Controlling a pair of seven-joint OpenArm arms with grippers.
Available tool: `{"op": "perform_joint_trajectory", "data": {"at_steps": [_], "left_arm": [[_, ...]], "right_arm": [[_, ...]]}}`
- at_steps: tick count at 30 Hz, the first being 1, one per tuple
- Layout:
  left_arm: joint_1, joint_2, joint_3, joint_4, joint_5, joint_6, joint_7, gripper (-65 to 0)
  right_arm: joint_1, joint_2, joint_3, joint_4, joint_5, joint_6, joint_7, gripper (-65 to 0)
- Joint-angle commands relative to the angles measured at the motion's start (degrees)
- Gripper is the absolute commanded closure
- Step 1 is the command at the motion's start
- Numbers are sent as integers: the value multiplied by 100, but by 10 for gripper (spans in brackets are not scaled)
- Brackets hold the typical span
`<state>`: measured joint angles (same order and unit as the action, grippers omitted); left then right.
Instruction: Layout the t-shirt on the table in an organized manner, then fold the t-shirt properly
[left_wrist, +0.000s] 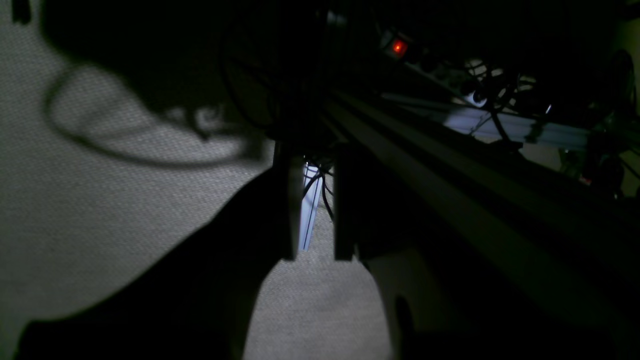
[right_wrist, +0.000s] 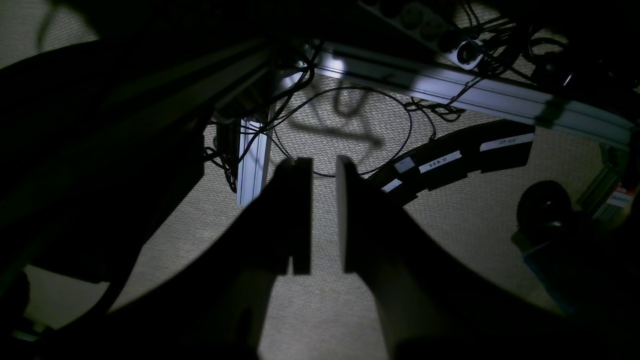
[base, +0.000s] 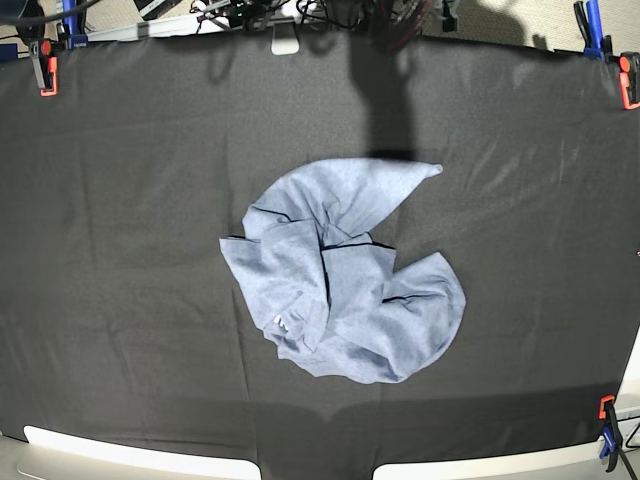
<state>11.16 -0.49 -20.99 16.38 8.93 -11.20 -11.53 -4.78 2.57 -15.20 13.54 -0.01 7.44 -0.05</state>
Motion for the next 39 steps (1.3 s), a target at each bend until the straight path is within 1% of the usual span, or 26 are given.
{"op": "perform_joint_trajectory", "data": {"at_steps": [1,3,6,9,11,16,19,21,23,24,25,27,28,29,32,34,37,39], "left_arm": [[39,15,2,44,4,-83,-2,-102],[44,15,2,61,4,-83,52,-102],[44,15,2,109,4,-85,319,-102],[105,15,2,280,2,-96,608,-102],[208,15,2,483,2,-96,667,-101],[586,15,2,1073,-2,-96,728,-101],[828,13,4,1390,-63,-96,817,-101],[1014,11,4,1624,-175,-98,925,-101],[1237,-22,4,1921,-361,-101,988,-101],[1360,-44,13,2094,-479,-164,1040,-101],[1486,-87,15,2284,-584,-297,1075,-101],[1770,-214,92,2693,-782,-697,1178,-100],[1926,-289,157,2916,-839,-844,1224,-99],[2081,-358,234,3150,-863,-903,1246,-99],[2568,-516,400,3869,-911,-898,1252,-99],[2887,-564,422,4352,-1178,-898,1362,-99],[3314,-627,422,5071,-1506,-901,1526,-99],[3545,-662,422,5558,-1504,-898,1611,-99]], "right_arm": [[-2,13,20,33,-7,-22,-4,-87],[-4,13,20,33,-7,-22,-48,-87],[-4,17,20,33,-7,-37,-149,-87],[-114,37,20,127,-7,-319,-192,-87],[-308,72,20,398,-7,-446,-343,-87],[-966,192,20,1427,7,-450,-658,-87],[-1333,315,20,2059,328,-446,-975,-87],[-1563,435,20,2470,481,-448,-1290,-87],[-1810,581,20,2900,494,-446,-1600,-87],[-1943,667,20,3123,492,-446,-1698,-87],[-2087,758,20,3342,494,-448,-1740,-87],[-2380,949,20,3775,518,-446,-1740,-87],[-2529,1045,20,3991,522,-448,-1735,-87],[-2675,1139,20,4214,570,-446,-1738,-87],[-3101,1447,20,4927,1056,-446,-1738,-87],[-3401,1637,20,5451,1237,-442,-1740,-87],[-3912,1906,20,6301,1270,-442,-1740,-87],[-4260,2063,20,6907,1272,-442,-1738,-87]]}}
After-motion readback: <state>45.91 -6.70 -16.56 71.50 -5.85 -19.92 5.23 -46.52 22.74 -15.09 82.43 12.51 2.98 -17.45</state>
